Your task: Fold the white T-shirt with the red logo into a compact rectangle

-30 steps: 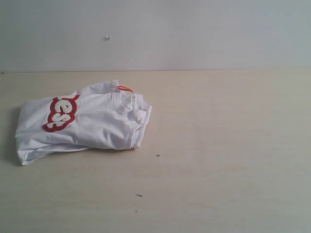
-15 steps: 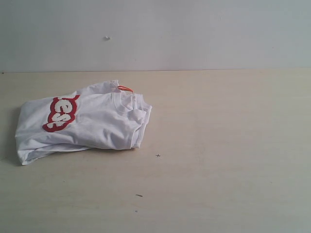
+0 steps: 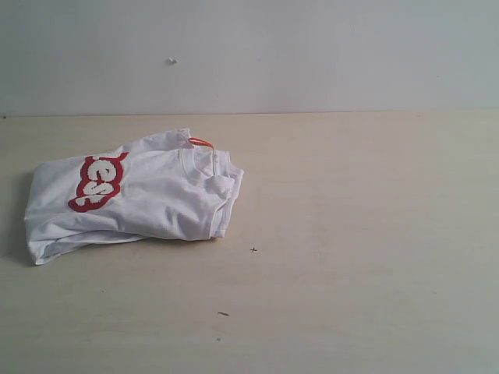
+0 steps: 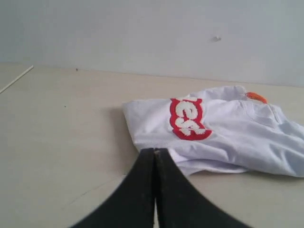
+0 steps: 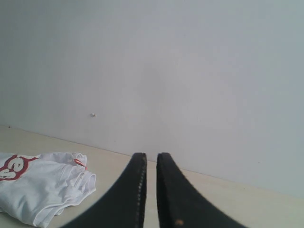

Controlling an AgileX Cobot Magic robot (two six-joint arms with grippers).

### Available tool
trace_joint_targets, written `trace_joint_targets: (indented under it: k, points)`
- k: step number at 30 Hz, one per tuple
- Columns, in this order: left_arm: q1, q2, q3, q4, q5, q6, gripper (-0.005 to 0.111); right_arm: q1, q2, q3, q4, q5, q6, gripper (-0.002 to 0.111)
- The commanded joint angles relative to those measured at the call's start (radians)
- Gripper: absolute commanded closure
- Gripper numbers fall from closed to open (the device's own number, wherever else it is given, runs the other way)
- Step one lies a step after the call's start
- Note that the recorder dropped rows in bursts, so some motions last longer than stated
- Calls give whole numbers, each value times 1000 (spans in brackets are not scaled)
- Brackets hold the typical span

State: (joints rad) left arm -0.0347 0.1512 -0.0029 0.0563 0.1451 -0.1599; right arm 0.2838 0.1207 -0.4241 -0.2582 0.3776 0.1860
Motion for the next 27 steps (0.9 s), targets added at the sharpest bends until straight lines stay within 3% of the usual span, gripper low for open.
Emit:
trace_joint_targets:
  k: [1, 12, 18, 27]
  points:
    - [2, -4, 3, 8, 88, -2, 107, -4, -5, 10, -3, -8, 0, 98]
    - [2, -10, 3, 8, 120, 36, 107, -4, -5, 10, -3, -8, 0, 98]
    - [4, -151, 3, 8, 190, 77, 107, -4, -5, 10, -3, -8, 0, 98]
    - [5, -151, 3, 12, 213, 96, 107, -4, -5, 10, -3, -8, 0, 98]
